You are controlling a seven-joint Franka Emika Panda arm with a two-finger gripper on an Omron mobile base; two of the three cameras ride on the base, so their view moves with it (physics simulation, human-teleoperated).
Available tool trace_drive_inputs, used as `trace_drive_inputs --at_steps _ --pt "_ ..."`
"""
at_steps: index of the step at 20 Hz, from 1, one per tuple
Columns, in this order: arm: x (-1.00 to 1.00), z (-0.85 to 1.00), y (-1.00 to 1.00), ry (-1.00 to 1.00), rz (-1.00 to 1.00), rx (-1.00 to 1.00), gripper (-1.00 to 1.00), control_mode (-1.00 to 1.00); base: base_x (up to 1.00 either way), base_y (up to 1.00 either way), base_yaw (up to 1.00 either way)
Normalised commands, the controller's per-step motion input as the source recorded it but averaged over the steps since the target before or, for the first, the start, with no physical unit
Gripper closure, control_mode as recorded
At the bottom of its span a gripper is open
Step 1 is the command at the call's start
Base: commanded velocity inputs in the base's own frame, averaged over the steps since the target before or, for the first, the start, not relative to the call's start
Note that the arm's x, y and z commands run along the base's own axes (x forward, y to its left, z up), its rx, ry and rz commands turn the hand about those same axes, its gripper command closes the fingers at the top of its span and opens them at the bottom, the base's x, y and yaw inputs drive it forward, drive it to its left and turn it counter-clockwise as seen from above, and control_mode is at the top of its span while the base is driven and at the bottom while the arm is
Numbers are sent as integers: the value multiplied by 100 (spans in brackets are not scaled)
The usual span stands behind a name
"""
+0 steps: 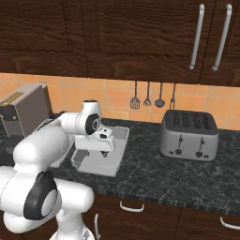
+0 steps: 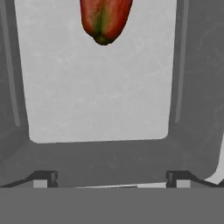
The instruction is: Place one bell pepper and one fish in each tupperware on the nearby counter, to pack two identical lunches.
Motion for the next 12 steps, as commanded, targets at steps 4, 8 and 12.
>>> trace_drive_inputs --at_steps 4,8,12 --pt "-100 100 0 -6 5 0 -100 -100 0 0 0" --pt "-99 98 0 -12 6 0 -100 -100 0 0 0" --pt "-75 41 0 -22 4 0 -100 -100 0 0 0"
